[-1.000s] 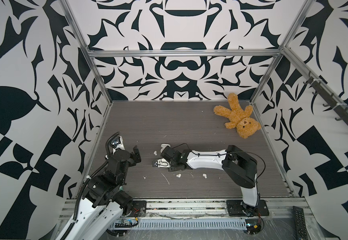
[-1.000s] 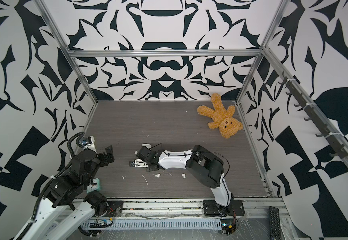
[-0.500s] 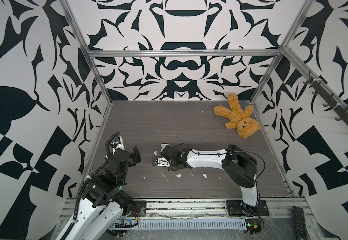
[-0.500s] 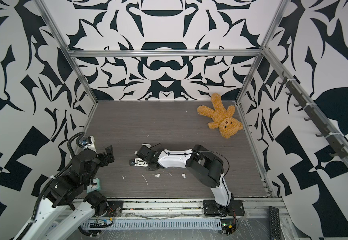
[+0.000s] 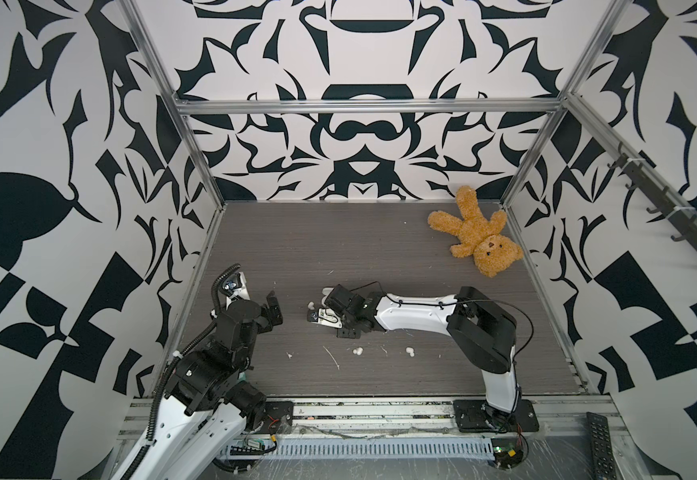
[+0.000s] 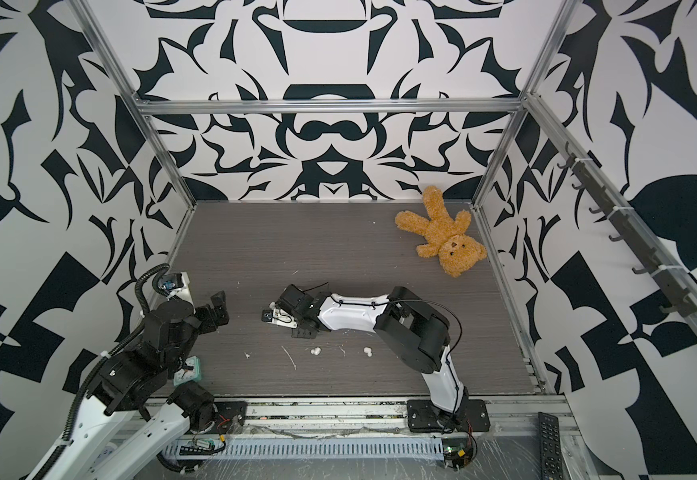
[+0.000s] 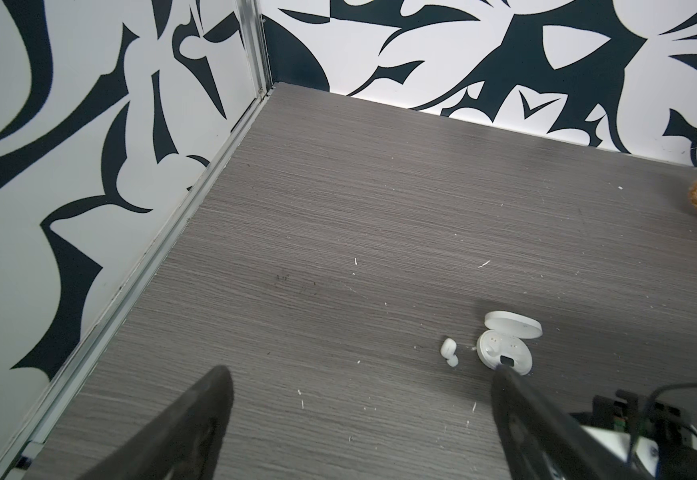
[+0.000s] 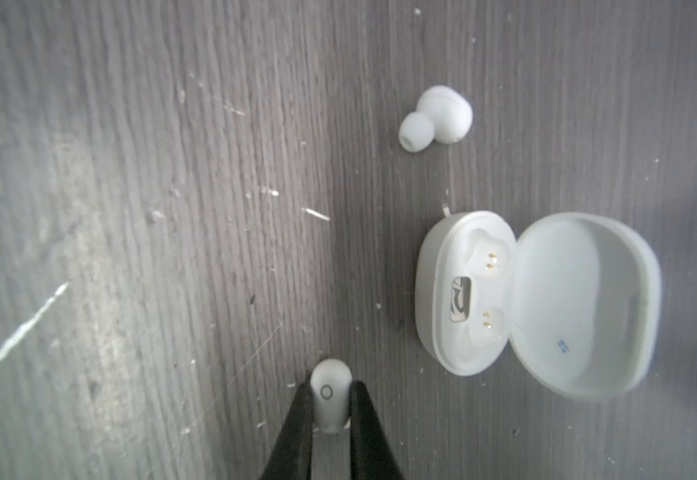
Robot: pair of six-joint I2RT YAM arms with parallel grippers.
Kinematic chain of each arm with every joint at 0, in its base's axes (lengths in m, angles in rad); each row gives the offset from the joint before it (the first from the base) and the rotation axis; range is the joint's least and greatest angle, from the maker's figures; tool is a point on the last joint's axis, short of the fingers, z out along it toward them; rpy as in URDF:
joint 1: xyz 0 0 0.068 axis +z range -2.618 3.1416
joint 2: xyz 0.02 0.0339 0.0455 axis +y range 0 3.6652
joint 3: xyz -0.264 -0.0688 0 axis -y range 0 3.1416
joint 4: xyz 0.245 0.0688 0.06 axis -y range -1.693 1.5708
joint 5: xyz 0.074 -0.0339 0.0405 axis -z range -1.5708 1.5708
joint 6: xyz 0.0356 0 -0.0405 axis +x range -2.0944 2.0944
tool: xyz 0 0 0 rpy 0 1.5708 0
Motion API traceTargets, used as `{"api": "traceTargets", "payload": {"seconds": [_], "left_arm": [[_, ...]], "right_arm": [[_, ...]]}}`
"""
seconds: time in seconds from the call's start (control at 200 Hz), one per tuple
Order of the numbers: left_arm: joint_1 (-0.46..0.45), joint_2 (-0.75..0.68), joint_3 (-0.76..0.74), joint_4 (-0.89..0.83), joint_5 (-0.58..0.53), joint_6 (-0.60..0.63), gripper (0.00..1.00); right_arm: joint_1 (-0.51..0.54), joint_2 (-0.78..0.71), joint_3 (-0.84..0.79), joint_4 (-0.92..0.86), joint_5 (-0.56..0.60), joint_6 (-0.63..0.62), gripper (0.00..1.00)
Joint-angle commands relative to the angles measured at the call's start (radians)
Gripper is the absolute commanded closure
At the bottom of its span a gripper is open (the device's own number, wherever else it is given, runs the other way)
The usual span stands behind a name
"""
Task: Insert the wireless bluetooth earbuds into the charging case
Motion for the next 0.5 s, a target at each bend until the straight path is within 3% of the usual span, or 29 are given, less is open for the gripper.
{"api": "traceTargets", "payload": {"seconds": [0.0,0.495], "left_arm": [[0.004,0.000,-0.005,-0.013,-0.011,-0.013,0.01],[0.004,0.013,-0.006,-0.012,-0.006,-0.010,0.01]], "right_arm": [[-0.027,-0.074,0.035,-0.035,-0.066,0.107,0.84],[-0.137,-0.166,0.002,0.060,-0.292,0.349,0.85]]}}
